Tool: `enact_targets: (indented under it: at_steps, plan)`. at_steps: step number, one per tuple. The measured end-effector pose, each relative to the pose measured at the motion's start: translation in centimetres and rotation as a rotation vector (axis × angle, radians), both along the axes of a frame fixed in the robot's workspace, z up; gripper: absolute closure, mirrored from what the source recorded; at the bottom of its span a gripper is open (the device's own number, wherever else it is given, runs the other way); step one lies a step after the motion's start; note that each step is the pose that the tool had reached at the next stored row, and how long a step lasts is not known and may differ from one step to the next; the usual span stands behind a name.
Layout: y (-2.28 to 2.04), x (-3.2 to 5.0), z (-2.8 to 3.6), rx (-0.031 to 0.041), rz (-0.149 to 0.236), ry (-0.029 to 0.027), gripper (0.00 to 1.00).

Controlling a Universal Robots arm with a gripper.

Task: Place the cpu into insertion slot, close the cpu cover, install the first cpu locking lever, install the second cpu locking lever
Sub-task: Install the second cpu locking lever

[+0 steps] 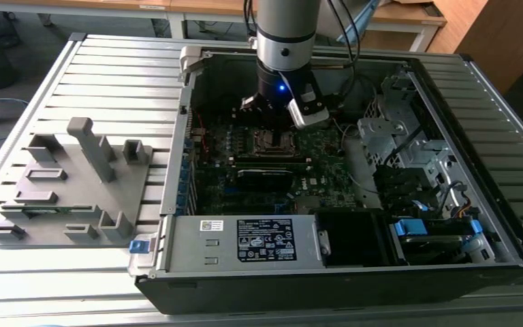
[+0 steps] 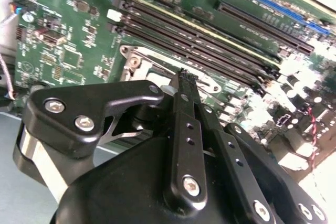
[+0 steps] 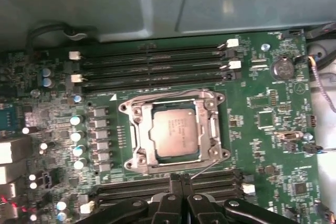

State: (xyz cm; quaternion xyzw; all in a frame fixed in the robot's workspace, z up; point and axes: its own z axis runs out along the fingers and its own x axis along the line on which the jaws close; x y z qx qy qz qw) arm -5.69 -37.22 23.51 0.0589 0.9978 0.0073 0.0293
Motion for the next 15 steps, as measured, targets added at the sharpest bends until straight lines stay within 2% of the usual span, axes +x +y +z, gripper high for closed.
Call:
enact_targets:
  at_steps: [6,10,15]
  plan:
    - [0.0,-1.12,-0.36,-0.0002,0.0,0.0001,0.89]
    - [-0.1,-1.21,-0.99,0.0,0.001,0.0001,0.89]
    - [-0.26,-1.59,-1.16,0.0,0.001,0.0001,0.89]
